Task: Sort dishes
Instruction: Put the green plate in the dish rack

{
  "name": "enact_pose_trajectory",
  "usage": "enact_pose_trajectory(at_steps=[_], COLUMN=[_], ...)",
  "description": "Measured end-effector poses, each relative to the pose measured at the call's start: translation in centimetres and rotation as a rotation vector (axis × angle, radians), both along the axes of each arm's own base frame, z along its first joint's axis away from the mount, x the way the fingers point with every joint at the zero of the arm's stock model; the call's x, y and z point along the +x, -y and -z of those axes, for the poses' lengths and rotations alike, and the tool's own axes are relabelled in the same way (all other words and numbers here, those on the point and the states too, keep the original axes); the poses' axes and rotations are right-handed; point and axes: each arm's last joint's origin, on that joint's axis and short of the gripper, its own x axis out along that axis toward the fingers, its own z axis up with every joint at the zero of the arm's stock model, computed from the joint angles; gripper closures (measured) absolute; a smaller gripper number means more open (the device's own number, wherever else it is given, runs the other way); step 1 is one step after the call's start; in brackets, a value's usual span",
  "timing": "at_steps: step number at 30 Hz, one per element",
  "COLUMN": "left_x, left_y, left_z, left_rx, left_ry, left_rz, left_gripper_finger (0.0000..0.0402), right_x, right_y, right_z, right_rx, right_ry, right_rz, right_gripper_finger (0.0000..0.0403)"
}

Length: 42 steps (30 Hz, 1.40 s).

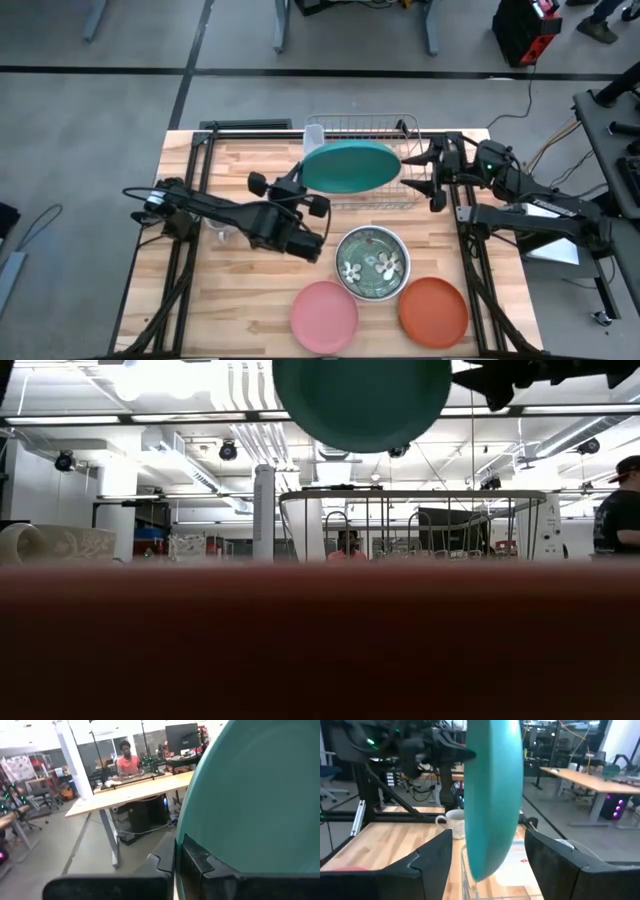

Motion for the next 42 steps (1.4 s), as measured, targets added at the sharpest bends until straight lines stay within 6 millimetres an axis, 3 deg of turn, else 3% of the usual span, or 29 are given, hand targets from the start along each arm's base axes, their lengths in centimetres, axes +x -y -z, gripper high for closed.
enact_pose_trajectory(at_steps=[6,10,14,19,24,29,32,35,39,42], left_x=[1.5,2.4,2.6,2.1,1.8,2.2,1.8,0.9,0.1,-0.3], left_y=[0.6,1.2,1.6,2.6,3.0,2.6,2.5,2.8,5.0,6.4], left_z=[-1.1,-1.4,-1.6,-1.4,-1.4,-0.2,-0.1,-1.2,-1.1,-0.2], left_rx=[0.021,0.01,-0.053,-0.103,-0.11,-0.157,-0.265,-0.499,-0.809,-0.996], left_ry=[-0.047,-0.037,-0.061,-0.108,-0.117,-0.169,-0.275,-0.404,-0.708,-0.816], left_rz=[0.005,0.015,0.039,0.084,0.1,0.095,0.124,0.233,0.536,0.655], left_gripper_finger=[0.0401,0.0398,0.0365,0.0289,0.0222,0.0214,0.0221,0.0228,0.0243,0.0251], right_x=[1.5,2.5,2.9,2.7,2.4,2.3,2.1,2.0,1.9,1.9], right_y=[0.6,1.0,1.1,1.0,0.9,0.8,0.7,0.7,0.6,0.6], right_z=[0.3,0.1,0.1,-0.1,0.0,0.8,1.6,2.4,3.2,3.5], right_rx=[0.014,-0.011,-0.027,-0.099,-0.095,-0.053,-0.017,0.025,0.055,0.078], right_ry=[-0.005,0.04,0.059,0.063,0.046,-0.032,-0.112,-0.192,-0.255,-0.266], right_rz=[-0.001,-0.016,-0.052,-0.053,-0.062,-0.065,-0.068,-0.069,-0.073,-0.072], right_gripper_finger=[0.0132,0.0145,0.0221,0.0377,0.0398,0.0402,0.0402,0.0402,0.0402,0.0403])
